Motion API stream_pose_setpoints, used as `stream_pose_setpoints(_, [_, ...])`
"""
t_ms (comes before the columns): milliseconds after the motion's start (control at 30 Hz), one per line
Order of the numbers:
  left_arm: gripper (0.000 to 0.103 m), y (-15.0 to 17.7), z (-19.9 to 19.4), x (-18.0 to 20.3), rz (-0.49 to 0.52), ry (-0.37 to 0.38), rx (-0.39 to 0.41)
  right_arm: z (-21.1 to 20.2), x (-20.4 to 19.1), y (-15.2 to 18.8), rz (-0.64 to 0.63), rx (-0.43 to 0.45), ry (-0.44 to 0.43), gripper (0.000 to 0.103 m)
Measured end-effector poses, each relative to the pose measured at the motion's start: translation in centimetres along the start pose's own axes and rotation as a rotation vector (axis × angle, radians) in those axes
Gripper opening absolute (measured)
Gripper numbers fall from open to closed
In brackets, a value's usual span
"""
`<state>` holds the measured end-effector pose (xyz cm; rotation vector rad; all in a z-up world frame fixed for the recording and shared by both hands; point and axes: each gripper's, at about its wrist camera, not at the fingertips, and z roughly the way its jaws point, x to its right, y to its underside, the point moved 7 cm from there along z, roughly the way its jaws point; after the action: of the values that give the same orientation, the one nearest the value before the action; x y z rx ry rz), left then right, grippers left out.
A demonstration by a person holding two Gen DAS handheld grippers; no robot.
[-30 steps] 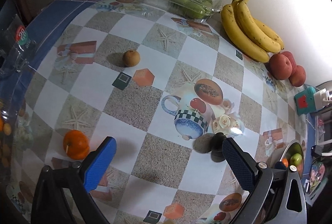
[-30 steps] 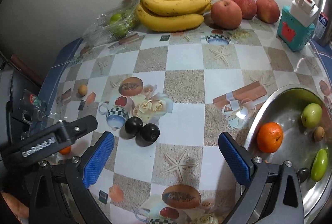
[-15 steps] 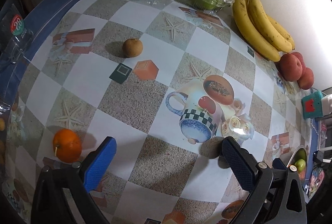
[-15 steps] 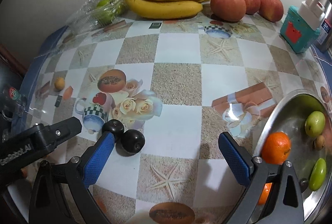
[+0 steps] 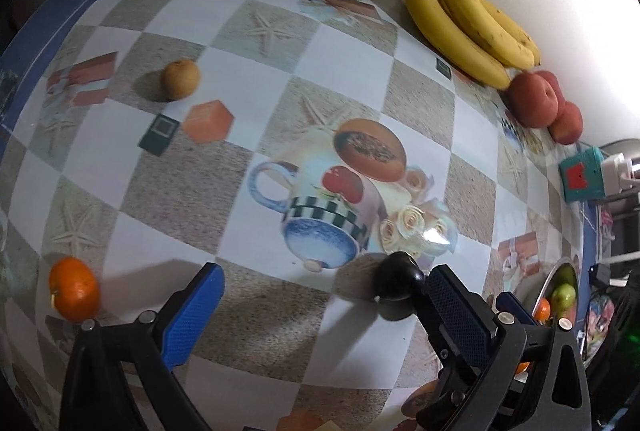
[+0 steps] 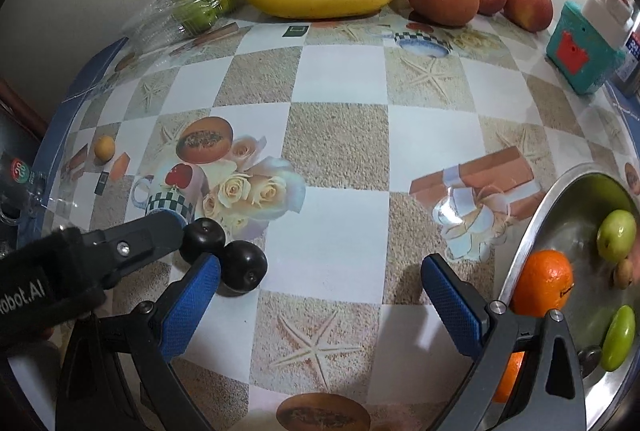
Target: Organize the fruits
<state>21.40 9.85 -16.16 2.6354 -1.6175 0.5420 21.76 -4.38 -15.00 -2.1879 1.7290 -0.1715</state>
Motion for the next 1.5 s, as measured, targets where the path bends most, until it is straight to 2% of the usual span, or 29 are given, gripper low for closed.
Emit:
stream_pose_setpoints(167, [0.103, 0.2, 0.9, 0.9, 0.025, -0.039, -0.007, -0.4, 0.2, 0.2, -0.005, 0.000, 0.005, 0.100])
stream_pose_setpoints(367, [0.103, 0.0, 1.0, 0.6, 0.011, -0.048, -0.005, -0.7, 0.5, 0.4, 0.004, -0.003, -0.003, 0.100])
stream_pose_setpoints(533, [0.103, -0.3, 0.2, -1.6, -0.030, -0.080, 0.021, -1.0, 0.8, 0.4, 0.012, -0.006, -0.005, 0.100])
stream_pose_setpoints(700, [0.103, -0.6, -0.4, -4.0, -0.076, -0.158, 0.039, -1.2, 0.5, 0.3, 0.012, -0.005, -0.016, 0.100])
stream_pose_setpoints(867, [0.103, -0.7, -1.5, -5.3, -0.100, -0.141, 0.055, -1.4, -0.6, -0.2, -0.002, 0.012, -0.049, 0.100])
stream_pose_setpoints(1033, [0.103, -0.9, -1.9, -4.1, -0.068, -0.090, 0.054, -1.4, -2.1, -0.5, -0.050, 0.027, -0.065, 0.099])
stream_pose_setpoints(1100, [0.103, -0.7, -1.6, -3.3, -0.061, -0.046, 0.040, -1.4, -2.8, -0.6, -0.072, 0.036, -0.076, 0.091])
stream_pose_setpoints(1167, [0.103, -0.5, -1.3, -2.7, -0.052, -0.008, 0.025, -1.4, -3.3, -0.7, -0.087, 0.038, -0.079, 0.070])
stream_pose_setpoints(1333, [0.098, -0.3, -1.1, -1.8, -0.031, 0.020, 0.021, -0.9, -3.8, -0.4, -0.109, 0.026, -0.085, 0.055])
stream_pose_setpoints(1400, [0.090, -0.2, -1.1, -1.4, -0.015, 0.021, 0.022, -0.7, -3.7, -0.4, -0.108, 0.024, -0.080, 0.049])
stream_pose_setpoints(1500, [0.085, -0.1, -1.0, -0.4, -0.001, 0.021, 0.024, -0.7, -3.7, -0.4, -0.103, 0.024, -0.090, 0.043])
